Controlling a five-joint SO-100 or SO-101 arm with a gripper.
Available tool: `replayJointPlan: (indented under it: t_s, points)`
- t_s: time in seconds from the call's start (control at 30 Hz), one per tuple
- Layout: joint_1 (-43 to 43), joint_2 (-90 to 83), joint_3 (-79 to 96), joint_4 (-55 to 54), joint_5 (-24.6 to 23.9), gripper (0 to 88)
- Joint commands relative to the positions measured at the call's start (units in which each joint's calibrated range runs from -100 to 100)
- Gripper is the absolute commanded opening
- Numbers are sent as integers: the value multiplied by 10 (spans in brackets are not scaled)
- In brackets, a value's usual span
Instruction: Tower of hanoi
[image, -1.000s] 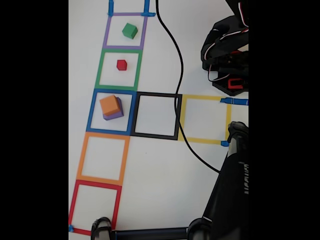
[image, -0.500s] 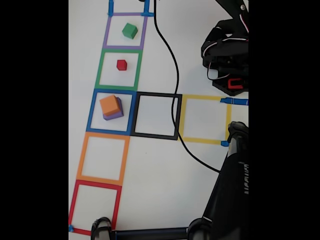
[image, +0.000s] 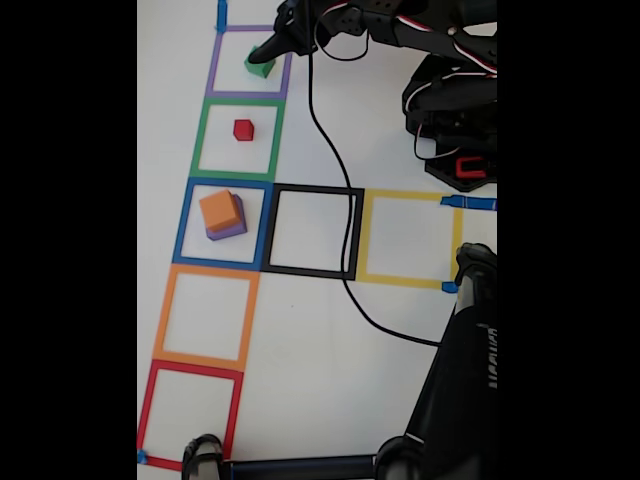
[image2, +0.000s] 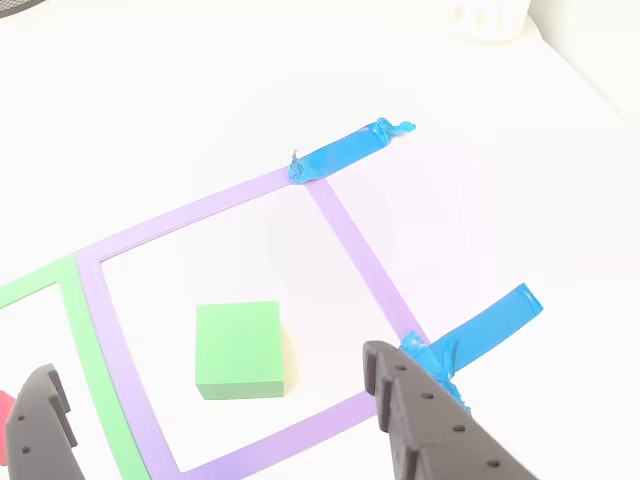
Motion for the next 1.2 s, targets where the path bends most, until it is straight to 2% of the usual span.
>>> replayJointPlan:
  t_s: [0.0,0.37,0.63,0.8,1.17]
  points:
    - [15,89,21,-172,0,372]
    - [2,294,29,-416,0,372]
    - [-7,439,9,-548,0,363]
    - [-18,514,-18,-605,0,349]
    - [-22,584,-57,-631,0,302]
